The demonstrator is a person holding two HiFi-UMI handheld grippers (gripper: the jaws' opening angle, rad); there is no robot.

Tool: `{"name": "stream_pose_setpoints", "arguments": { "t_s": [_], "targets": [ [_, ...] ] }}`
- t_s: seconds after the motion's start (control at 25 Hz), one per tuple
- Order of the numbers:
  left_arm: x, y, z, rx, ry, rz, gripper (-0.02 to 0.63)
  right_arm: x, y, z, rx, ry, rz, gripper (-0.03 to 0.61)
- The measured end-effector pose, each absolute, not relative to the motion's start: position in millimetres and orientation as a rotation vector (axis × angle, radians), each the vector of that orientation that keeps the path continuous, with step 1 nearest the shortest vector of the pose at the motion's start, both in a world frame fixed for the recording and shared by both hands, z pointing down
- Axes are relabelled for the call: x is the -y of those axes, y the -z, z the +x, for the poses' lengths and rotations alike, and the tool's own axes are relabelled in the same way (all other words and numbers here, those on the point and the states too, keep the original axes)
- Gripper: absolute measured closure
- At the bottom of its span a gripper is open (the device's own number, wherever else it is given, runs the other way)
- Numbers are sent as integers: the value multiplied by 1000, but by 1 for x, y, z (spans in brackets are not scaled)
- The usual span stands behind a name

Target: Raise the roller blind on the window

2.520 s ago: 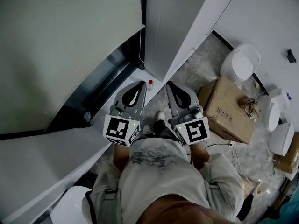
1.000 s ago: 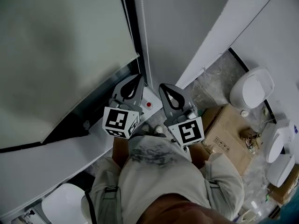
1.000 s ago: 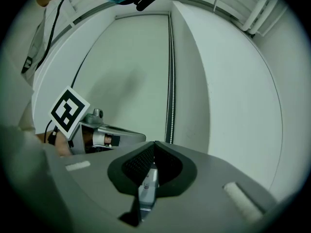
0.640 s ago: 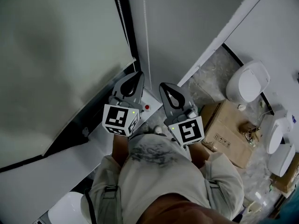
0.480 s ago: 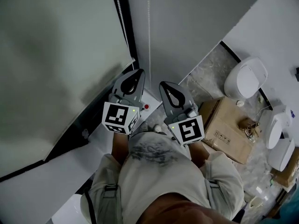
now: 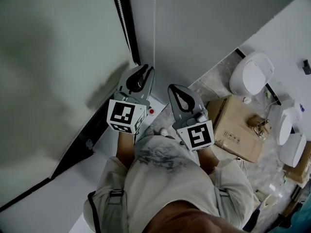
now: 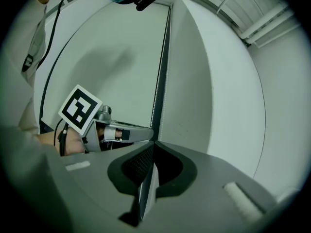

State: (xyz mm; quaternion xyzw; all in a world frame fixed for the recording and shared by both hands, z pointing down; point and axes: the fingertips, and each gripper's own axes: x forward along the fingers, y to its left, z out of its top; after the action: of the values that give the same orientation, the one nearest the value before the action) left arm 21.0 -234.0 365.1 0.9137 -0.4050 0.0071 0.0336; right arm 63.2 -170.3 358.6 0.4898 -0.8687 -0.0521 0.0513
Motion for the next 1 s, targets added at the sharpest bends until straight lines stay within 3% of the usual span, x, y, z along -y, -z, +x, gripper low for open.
{"name": "stream_pose_setpoints", "arguments": {
  "t_s": [0.44, 0.52, 0.6, 1.0],
  "targets": [
    [263, -373, 30, 1246, -16, 2805, 516, 170, -357, 67, 2604, 155, 1518, 552],
    [267, -376, 31, 1261, -29, 2801, 540, 170, -356, 69, 2597, 157, 1524, 551],
    [268, -377, 30, 1269, -21, 2795, 604, 169, -355, 69, 2593, 159, 1531, 551],
    [241, -387, 34, 1167, -17, 2814, 603, 168, -337, 57, 2713, 138, 1438, 514]
  ]
}}
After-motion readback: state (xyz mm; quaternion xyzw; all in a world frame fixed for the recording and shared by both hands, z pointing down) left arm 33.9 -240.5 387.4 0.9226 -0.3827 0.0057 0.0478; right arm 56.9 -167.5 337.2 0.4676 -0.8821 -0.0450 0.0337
